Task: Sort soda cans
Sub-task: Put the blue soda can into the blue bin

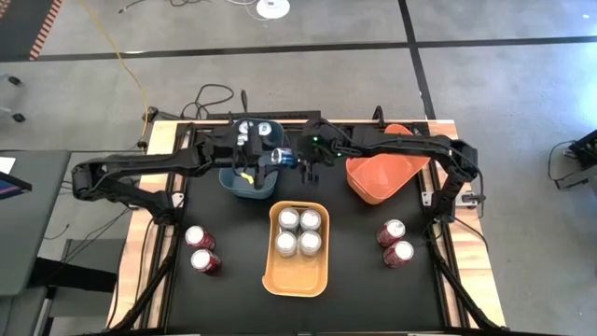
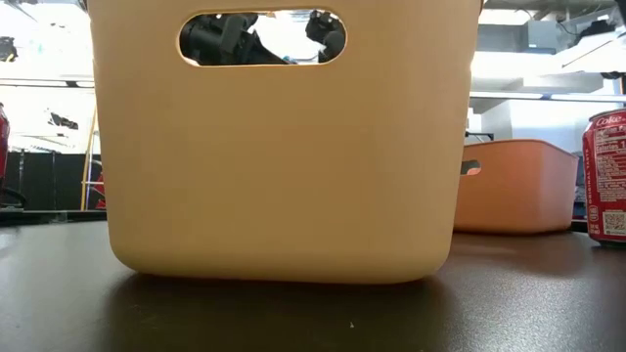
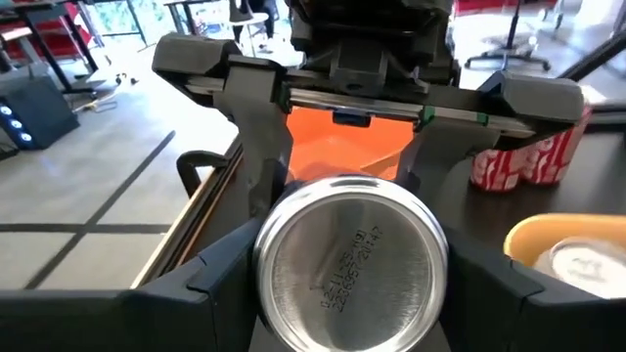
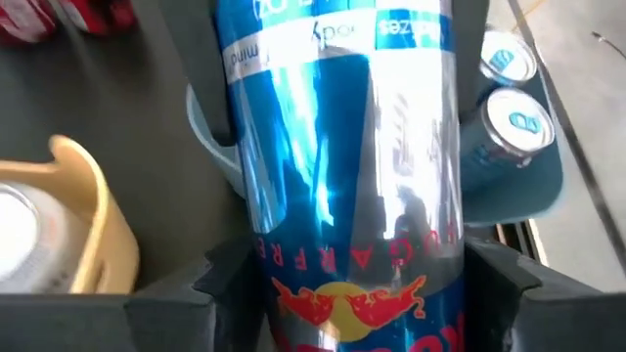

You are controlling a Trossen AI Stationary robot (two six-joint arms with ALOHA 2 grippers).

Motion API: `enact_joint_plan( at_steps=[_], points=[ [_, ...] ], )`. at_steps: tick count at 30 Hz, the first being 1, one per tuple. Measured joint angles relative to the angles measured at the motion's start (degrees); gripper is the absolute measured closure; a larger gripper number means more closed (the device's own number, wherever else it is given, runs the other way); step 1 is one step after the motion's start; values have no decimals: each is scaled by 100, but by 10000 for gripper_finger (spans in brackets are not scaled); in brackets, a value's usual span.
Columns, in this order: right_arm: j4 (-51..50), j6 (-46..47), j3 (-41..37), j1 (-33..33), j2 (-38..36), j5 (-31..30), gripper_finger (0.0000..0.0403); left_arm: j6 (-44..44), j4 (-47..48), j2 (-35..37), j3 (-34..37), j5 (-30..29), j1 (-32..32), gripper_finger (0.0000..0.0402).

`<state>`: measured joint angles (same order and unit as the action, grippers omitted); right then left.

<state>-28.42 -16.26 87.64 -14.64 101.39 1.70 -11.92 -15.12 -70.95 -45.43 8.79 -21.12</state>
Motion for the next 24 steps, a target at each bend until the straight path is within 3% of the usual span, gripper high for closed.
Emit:
enact_joint_plan(
  at_steps=[6, 14, 19, 24],
  points=[
    [122, 603, -5, -206, -280, 273, 85, 260, -55, 353, 3, 4, -200, 166],
    [1431, 1052, -759, -601, -1093, 1040, 34, 389, -114, 750, 64, -247, -298, 166],
    [3482, 1677, -2065, -773, -1507, 1859, 19, 610, -629, 1311, 626, -77, -492, 166],
    [6558, 2503, -3467, -876, -1578, 1914, 13, 1004, -1833, 1888, 1450, -110, -691, 166]
  ],
)
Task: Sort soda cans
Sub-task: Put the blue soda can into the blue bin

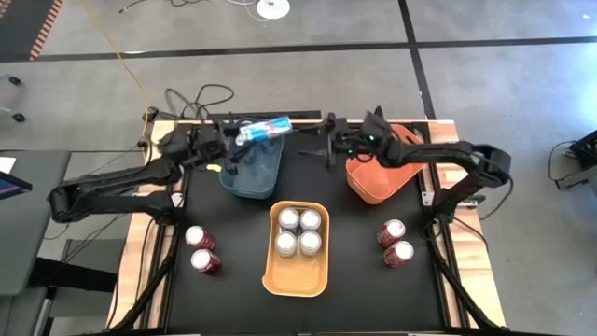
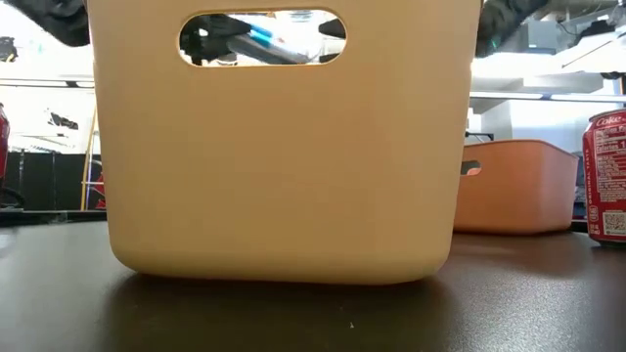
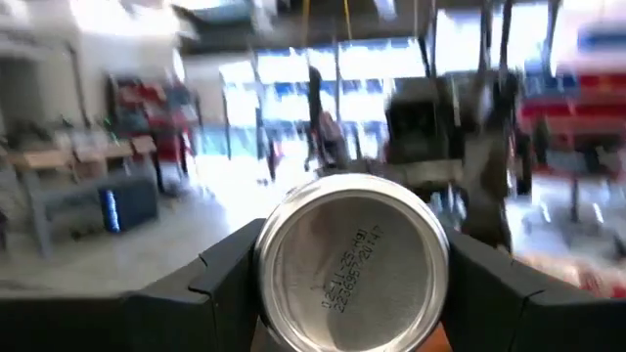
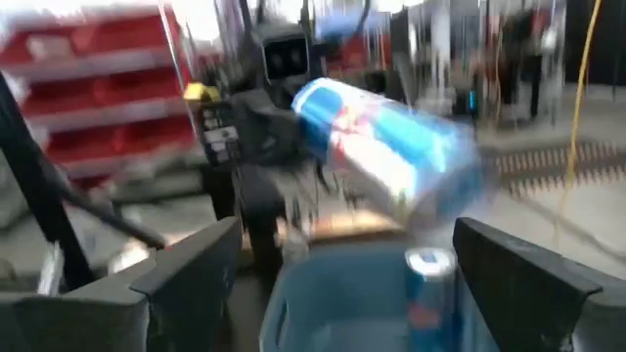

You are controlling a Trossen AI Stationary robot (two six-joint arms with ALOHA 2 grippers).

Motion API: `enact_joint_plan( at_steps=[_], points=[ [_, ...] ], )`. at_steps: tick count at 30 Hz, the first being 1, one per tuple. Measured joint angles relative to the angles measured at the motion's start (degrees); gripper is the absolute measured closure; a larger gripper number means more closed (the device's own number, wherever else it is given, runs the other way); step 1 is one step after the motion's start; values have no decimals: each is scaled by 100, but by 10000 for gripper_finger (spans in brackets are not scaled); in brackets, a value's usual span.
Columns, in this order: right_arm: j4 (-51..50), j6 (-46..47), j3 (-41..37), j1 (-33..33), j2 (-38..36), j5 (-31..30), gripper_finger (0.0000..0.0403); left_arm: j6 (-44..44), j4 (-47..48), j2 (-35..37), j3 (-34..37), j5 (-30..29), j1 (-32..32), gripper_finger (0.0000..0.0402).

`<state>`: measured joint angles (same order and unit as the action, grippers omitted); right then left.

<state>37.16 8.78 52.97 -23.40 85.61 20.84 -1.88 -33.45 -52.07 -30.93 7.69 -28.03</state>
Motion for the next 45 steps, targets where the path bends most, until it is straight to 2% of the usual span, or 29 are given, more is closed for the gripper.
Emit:
enact_joint_plan(
  at_steps=[3, 7, 16, 24, 29, 37, 41, 45],
  points=[
    [1676, 411, -453, -44, 271, -6, 12, 335, -658, 274, 513, 29, -104, 166],
    [2375, 641, -371, -39, 752, 30, 11, 769, -1203, 405, 963, 404, -144, 166],
    [2463, 861, 527, 21, 1585, 514, 11, 989, -1413, 415, 1060, 578, -88, 166],
    [2090, 983, 1043, 77, 1873, 680, 21, 970, -1412, 415, 1060, 561, -90, 166],
    [1991, 940, 1056, 92, 1868, 684, 67, 927, -1412, 415, 1060, 561, -90, 166],
    [1967, 938, 1055, 79, 1866, 667, 182, 758, -1313, 385, 1057, 474, -90, 165],
    [1887, 928, 1051, 62, 1839, 733, 189, 316, -990, 406, 1053, 387, -91, 131],
    [758, 709, 1158, 0, 1535, 752, 188, -446, -214, 805, 1045, 196, -92, 101]
  ],
)
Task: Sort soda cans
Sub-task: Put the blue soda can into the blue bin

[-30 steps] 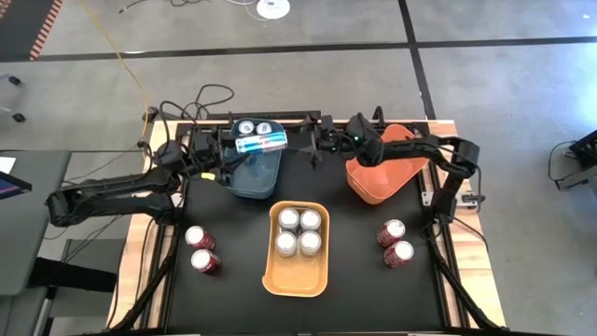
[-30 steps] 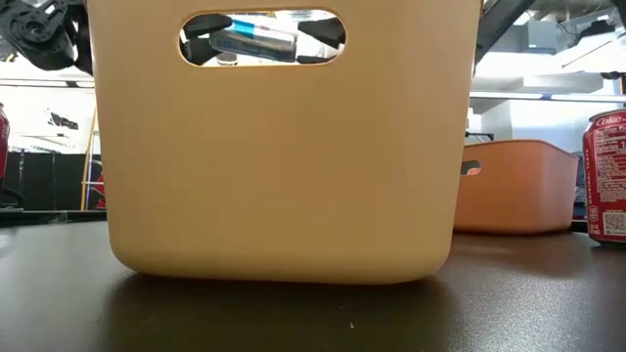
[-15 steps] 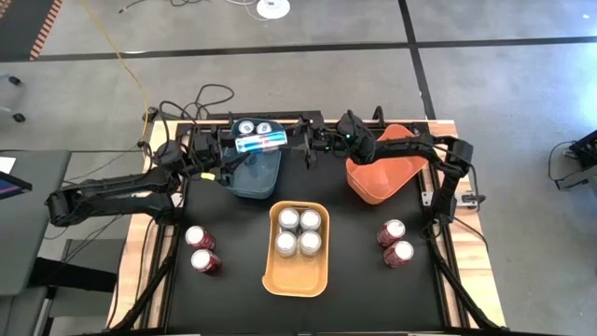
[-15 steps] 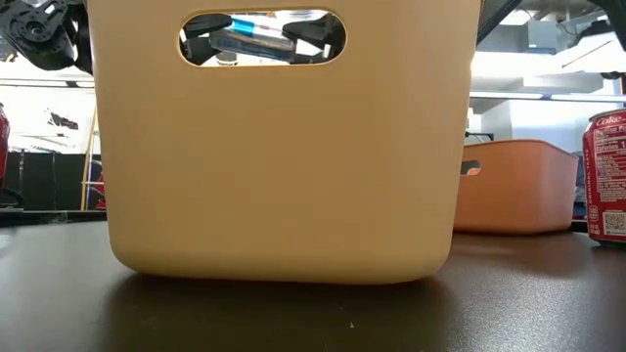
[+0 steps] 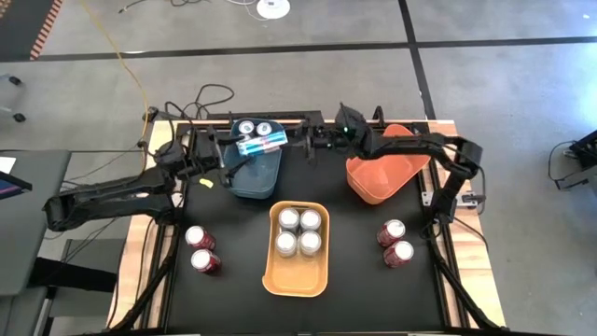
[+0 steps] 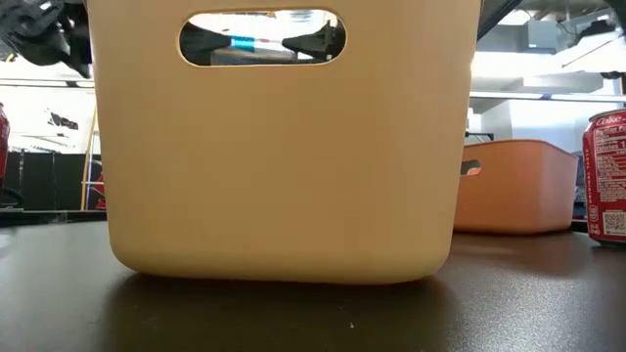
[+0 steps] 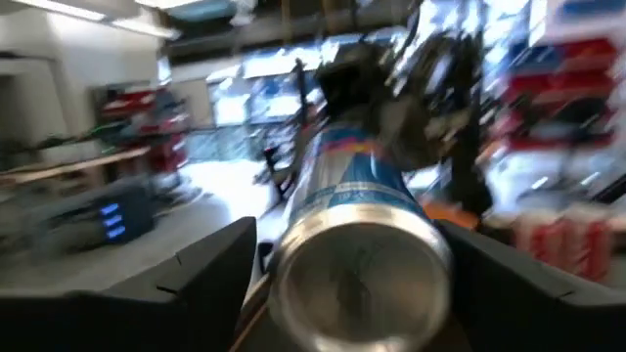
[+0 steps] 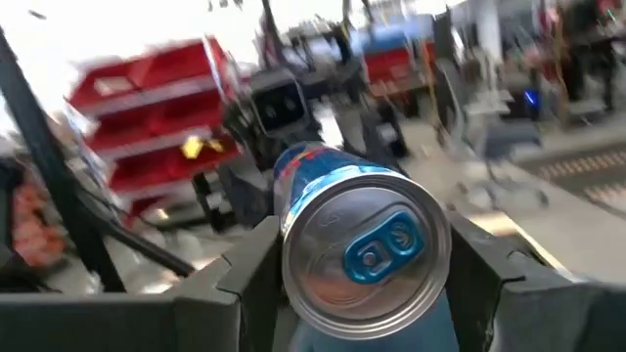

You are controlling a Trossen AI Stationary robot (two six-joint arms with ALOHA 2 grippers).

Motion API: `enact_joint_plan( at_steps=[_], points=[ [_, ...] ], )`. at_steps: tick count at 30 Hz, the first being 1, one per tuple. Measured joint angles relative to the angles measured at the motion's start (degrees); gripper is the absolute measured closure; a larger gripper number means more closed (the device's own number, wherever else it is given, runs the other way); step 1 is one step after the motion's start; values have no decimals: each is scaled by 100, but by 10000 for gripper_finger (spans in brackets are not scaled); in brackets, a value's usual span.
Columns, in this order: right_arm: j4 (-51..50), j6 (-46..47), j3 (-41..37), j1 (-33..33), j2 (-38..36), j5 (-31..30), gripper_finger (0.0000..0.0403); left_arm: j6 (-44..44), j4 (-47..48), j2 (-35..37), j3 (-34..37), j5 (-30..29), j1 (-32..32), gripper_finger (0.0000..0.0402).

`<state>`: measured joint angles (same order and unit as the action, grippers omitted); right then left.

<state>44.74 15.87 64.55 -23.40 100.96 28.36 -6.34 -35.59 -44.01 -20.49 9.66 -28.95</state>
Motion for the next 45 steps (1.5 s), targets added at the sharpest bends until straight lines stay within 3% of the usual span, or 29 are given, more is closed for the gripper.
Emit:
enact_joint_plan(
  at_steps=[3, 6, 9, 21, 27, 37, 45],
  points=[
    [-1542, -652, 349, -11, -340, -221, 179, -513, 1281, 477, -204, -688, 2, 93],
    [-3263, -1450, 892, 48, -540, -880, 179, -813, 2623, 823, -434, -1699, -5, 91],
    [-4543, -1967, 1629, 103, -475, -1250, 182, -804, 3067, 1050, -552, -2342, -4, 90],
    [-8057, -2815, 4486, 87, 1375, -1773, 181, -660, 3115, 1217, -560, -2551, -4, 89],
    [-8871, -3142, 5457, 213, 2259, -2179, 180, -672, 3115, 1216, -560, -2767, -4, 89],
    [-9845, -3946, 6960, 618, 3410, -3452, 180, -694, 3104, 1216, -560, -2823, -4, 88],
    [-9715, -4453, 7012, 815, 3625, -4037, 179, -695, 3097, 1216, -560, -2825, -7, 88]
  ],
)
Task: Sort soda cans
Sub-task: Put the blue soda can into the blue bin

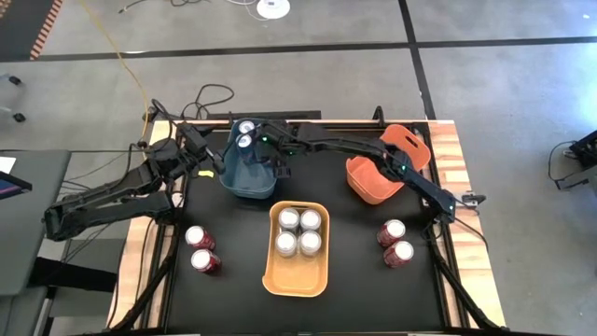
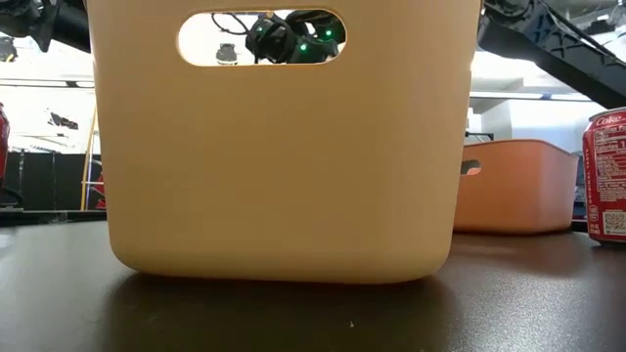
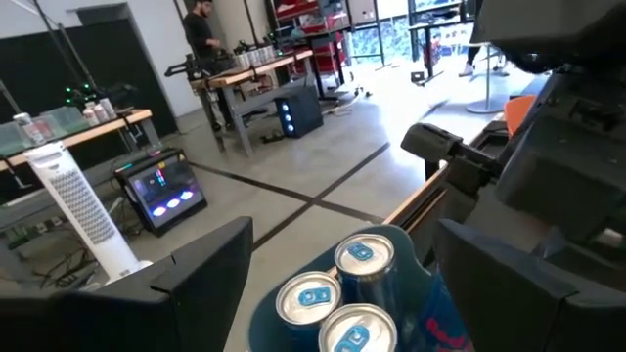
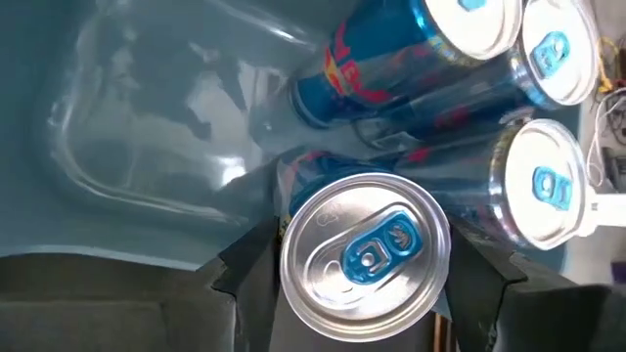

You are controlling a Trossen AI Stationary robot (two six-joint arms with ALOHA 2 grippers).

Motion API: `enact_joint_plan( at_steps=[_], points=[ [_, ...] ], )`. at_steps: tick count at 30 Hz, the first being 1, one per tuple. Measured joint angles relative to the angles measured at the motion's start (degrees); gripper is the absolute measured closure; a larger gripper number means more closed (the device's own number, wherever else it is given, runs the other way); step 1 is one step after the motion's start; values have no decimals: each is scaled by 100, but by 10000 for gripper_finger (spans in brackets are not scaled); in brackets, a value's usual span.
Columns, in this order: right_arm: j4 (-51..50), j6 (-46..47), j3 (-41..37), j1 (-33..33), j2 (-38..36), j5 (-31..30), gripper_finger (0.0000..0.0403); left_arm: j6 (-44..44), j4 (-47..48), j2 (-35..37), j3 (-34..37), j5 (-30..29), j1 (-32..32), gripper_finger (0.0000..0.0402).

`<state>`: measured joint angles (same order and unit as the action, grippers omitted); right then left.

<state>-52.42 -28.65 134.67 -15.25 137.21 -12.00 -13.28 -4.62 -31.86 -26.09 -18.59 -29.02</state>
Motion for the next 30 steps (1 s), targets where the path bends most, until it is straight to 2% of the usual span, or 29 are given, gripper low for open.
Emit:
enact_joint_plan(
  at_steps=[20, 30],
  points=[
    [252, -266, -4, -44, -7, 120, 100, 62, -2, 0, 0, 0, 0, 88],
    [754, -86, -4, -222, -33, 139, 93, 62, 16, 0, 0, 0, 0, 88]
  ],
)
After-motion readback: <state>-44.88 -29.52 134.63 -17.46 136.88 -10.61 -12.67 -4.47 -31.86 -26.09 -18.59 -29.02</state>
